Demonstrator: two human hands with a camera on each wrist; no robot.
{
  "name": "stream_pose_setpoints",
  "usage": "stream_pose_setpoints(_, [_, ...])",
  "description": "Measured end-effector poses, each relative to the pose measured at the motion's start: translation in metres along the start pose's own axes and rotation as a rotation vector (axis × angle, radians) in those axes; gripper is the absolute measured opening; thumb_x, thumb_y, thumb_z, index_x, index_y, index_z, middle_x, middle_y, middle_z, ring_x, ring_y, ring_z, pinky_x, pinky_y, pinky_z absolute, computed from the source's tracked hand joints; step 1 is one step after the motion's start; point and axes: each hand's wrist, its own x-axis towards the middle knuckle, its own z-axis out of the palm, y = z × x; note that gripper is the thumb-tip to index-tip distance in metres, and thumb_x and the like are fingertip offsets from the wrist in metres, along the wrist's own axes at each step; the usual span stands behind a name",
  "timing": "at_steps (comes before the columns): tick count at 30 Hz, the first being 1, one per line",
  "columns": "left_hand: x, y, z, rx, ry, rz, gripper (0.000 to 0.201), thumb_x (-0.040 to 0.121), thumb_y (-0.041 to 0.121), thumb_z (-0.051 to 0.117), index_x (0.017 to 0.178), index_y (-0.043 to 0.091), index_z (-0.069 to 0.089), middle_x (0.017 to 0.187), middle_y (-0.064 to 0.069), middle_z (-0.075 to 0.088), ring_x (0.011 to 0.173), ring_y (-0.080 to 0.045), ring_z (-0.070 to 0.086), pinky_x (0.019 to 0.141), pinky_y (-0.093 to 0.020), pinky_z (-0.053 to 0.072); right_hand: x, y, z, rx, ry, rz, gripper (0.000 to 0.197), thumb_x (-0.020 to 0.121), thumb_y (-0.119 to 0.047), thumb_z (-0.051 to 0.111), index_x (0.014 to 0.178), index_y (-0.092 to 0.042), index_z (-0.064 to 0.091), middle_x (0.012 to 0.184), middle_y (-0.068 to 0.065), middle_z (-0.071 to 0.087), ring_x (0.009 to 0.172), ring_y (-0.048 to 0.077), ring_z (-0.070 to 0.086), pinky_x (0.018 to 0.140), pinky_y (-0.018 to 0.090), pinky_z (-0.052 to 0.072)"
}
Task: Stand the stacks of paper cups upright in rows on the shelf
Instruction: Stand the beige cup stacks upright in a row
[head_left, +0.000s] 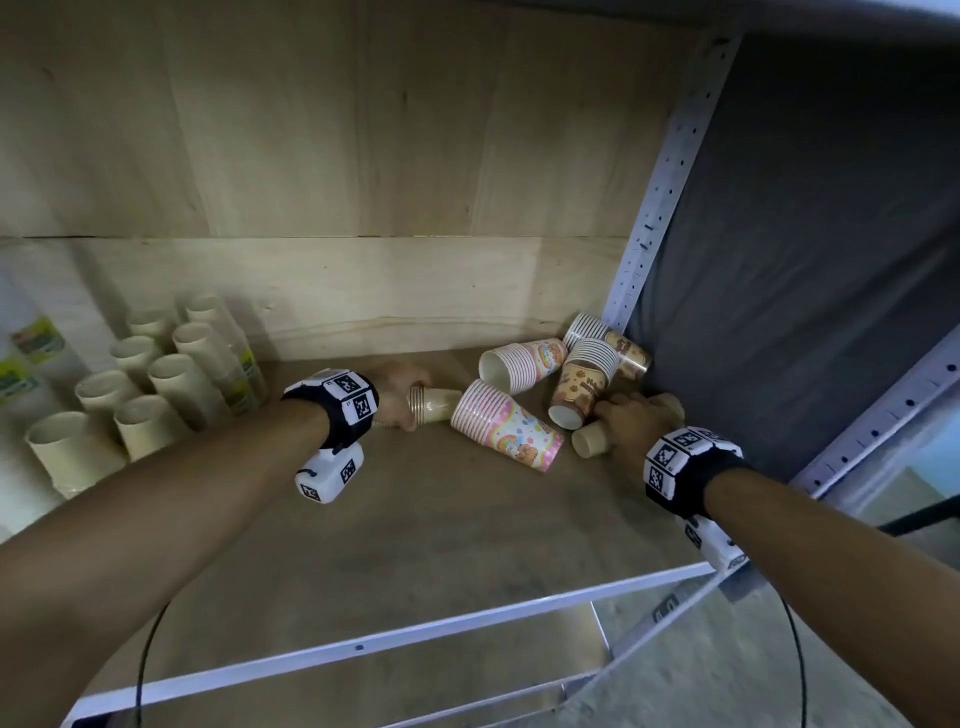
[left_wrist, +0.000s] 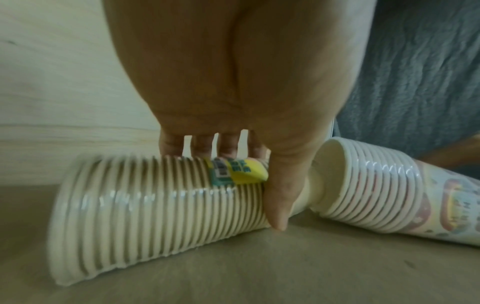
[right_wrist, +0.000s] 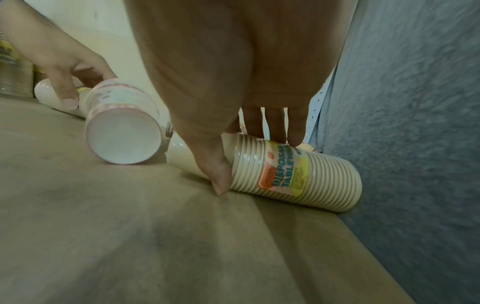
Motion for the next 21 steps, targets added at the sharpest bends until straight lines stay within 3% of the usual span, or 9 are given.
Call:
stream_pose_setpoints(8, [-0.015,0.000,-0.024,-0.091,0.064,-0.013,0.070,0.072,0.030,0.084,0.132,0.023,0.049,0.124,-0.001,0.056,0.107,-0.023,0.057,0.090,-0.035,0.049,-0.010,-0.001,-0.043,0.194,-0.085,0.040,0.039,0.100,-0.031,0.044,0.136,-0.017,0.046,0.140,0.010,0.047,0.126,0.030,0.050,0.103,0.040,0.041])
stream_pose_setpoints(11, [-0.024,0.000,-0.035,-0.150,0.124,-0.014,0.071,0.072,0.028,0.084,0.133,0.022,0.048,0.127,-0.001,0.055,0.109,-0.023,0.055,0.090,-0.033,0.048,-0.016,-0.004,-0.062,0.247,0.033,0.109,0.035,0.097,-0.032,0.049,0.128,-0.015,0.052,0.133,0.007,0.055,0.119,0.030,0.055,0.093,0.033,0.044])
stream_pose_setpoints(16, [-0.042,0.000,-0.057,-0.288,0.206,0.001,0.069,0.071,0.024,0.083,0.131,0.024,0.048,0.126,0.001,0.056,0.106,-0.023,0.058,0.090,-0.037,0.050,-0.014,-0.017,-0.103,0.314,0.122,0.138,0.043,0.082,-0.023,0.066,0.121,-0.011,0.053,0.120,0.013,0.062,0.108,0.033,0.062,0.077,0.031,0.045])
stream_pose_setpoints(21, [-0.058,0.001,-0.071,-0.380,0.313,-0.015,0.054,0.069,0.023,0.080,0.114,0.023,0.050,0.110,-0.001,0.061,0.095,-0.022,0.061,0.079,-0.033,0.052,-0.001,-0.045,-0.147,0.348,0.256,0.164,0.038,0.079,-0.020,0.068,0.114,-0.013,0.054,0.107,0.011,0.064,0.096,0.032,0.062,0.069,0.030,0.042])
